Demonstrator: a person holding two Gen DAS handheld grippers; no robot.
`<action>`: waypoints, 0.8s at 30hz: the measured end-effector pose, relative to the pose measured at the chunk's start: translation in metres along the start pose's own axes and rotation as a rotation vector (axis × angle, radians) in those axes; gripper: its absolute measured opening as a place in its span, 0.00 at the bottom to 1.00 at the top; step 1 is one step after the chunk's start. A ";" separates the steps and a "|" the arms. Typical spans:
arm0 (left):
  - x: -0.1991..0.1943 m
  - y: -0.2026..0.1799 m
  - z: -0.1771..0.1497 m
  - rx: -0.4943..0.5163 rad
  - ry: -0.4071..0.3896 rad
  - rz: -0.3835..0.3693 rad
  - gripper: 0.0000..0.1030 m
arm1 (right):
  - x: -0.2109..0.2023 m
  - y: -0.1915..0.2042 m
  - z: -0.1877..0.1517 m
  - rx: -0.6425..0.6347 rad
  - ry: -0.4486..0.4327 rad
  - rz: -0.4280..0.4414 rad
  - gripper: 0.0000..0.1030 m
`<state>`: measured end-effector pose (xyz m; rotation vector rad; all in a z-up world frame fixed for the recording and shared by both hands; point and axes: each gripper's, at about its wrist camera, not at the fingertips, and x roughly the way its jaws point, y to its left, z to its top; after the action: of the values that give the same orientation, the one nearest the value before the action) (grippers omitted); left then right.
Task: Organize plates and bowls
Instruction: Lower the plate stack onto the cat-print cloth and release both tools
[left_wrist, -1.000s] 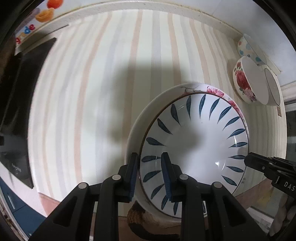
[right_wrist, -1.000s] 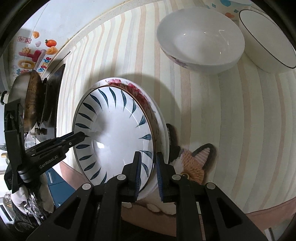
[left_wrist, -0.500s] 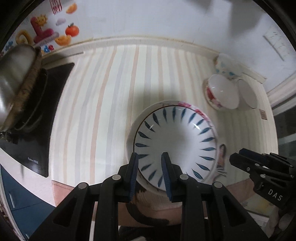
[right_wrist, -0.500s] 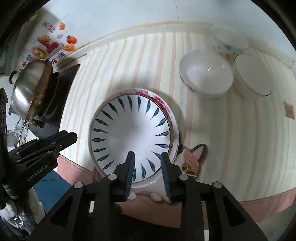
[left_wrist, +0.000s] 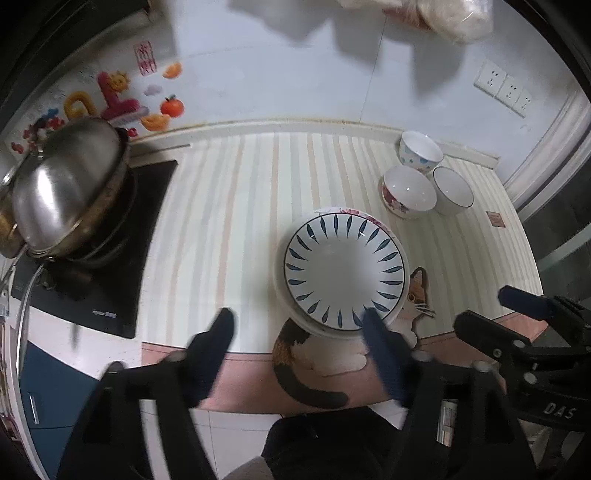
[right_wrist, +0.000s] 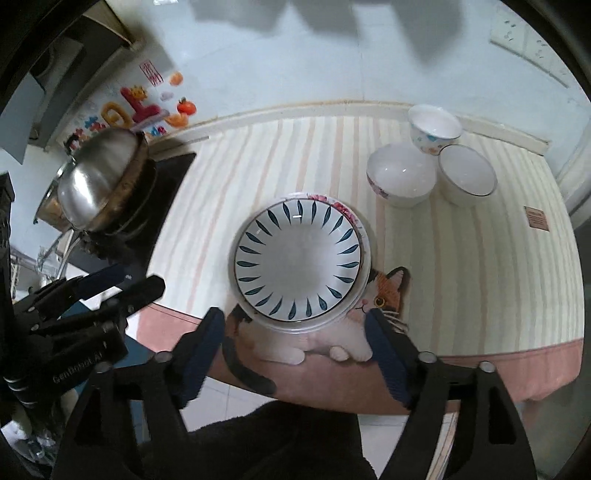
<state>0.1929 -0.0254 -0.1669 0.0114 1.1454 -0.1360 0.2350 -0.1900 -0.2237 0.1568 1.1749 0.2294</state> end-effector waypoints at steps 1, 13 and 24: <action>-0.005 0.001 -0.003 -0.001 -0.010 0.001 0.82 | -0.008 0.003 -0.005 -0.001 -0.016 -0.009 0.84; -0.051 -0.001 -0.031 0.008 -0.070 -0.023 0.86 | -0.066 0.025 -0.046 0.005 -0.109 -0.041 0.90; -0.012 -0.030 0.019 -0.031 -0.062 -0.026 0.86 | -0.050 -0.045 -0.011 0.135 -0.126 0.068 0.90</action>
<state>0.2021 -0.0551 -0.1466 -0.0347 1.0862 -0.1411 0.2104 -0.2467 -0.1940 0.3260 1.0607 0.1971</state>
